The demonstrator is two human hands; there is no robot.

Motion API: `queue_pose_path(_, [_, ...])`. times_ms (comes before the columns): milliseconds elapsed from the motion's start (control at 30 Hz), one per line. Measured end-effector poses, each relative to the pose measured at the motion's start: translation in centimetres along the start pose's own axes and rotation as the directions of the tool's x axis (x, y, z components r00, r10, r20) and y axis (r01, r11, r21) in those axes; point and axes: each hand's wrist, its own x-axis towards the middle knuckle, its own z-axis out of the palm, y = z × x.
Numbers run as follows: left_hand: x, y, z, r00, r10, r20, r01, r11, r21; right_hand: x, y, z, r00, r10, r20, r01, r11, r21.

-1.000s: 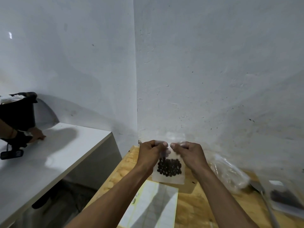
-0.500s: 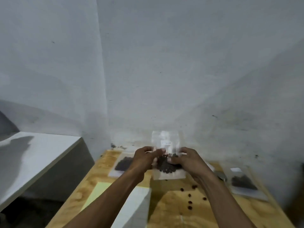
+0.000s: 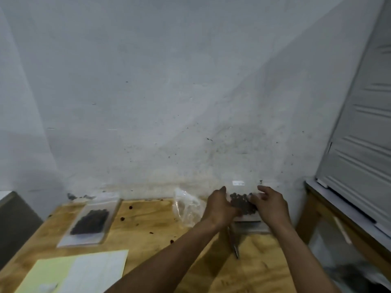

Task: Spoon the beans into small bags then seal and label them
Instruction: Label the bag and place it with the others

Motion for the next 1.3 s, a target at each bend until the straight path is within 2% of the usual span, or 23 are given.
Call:
queue_pose_path(67, [0.7,-0.5,1.8,0.997,0.021,0.079,-0.037,0.979,0.202,0.4,0.9,0.1,1.000,0.012,0.017,-0.011,0.994,-0.107])
queue_pose_path(167, [1.5,-2.4,3.6,0.978,-0.025,0.205,-0.080,0.869,0.489,0.4,2.1,1.0,0.994,0.069,0.088,-0.047,0.973,-0.225])
queue_pose_path(233, [1.7,-3.1,4.1,0.972,0.018,0.233,-0.153,0.803,0.576,0.1,2.7,1.4,0.990,0.072,0.120,-0.042,0.971,-0.237])
queue_pose_path(300, [1.8,-3.3,4.2,0.969,0.055,0.241,-0.190,0.790,0.582,0.0,2.9,1.5,0.991,0.047,0.125,-0.016,0.972,-0.235])
queue_pose_path(500, [2.2,-3.3,3.8,0.966,0.042,0.254,-0.182,0.809,0.558,0.4,3.4,1.4,0.992,0.034,0.118,0.000,0.959,-0.285])
queue_pose_path(600, [1.9,-3.1,3.4,0.963,0.091,0.255,-0.213,0.836,0.505,0.1,3.1,1.2,0.993,0.037,0.108,-0.005,0.958,-0.288])
queue_pose_path(733, [1.0,-2.0,1.4,0.969,0.233,0.085,-0.247,0.893,0.376,-0.2,0.8,0.9,0.998,-0.011,0.054,0.024,0.965,-0.262])
queue_pose_path(900, [-0.6,-0.6,-4.2,0.904,0.368,-0.219,-0.305,0.912,0.275,-1.1,-5.6,1.6,0.981,-0.196,-0.011,0.192,0.967,-0.166])
queue_pose_path(1033, [-1.9,-1.9,-11.6,0.834,0.292,-0.468,-0.203,0.951,0.232,-3.6,-11.0,5.4,0.922,-0.385,0.033,0.386,0.912,-0.137])
queue_pose_path(1133, [-3.2,-4.4,-16.9,0.826,0.161,-0.540,-0.032,0.970,0.241,-5.9,-13.5,9.7,0.850,-0.492,0.186,0.518,0.844,-0.135])
queue_pose_path(1200, [-4.5,-6.8,-20.1,0.823,0.049,-0.566,0.118,0.960,0.254,-7.8,-14.7,13.2,0.802,-0.483,0.352,0.543,0.835,-0.090])
queue_pose_path(1300, [-6.6,-11.3,-24.3,0.777,-0.155,-0.610,0.361,0.904,0.230,-10.2,-15.4,18.5,0.754,-0.373,0.541,0.485,0.872,-0.073])
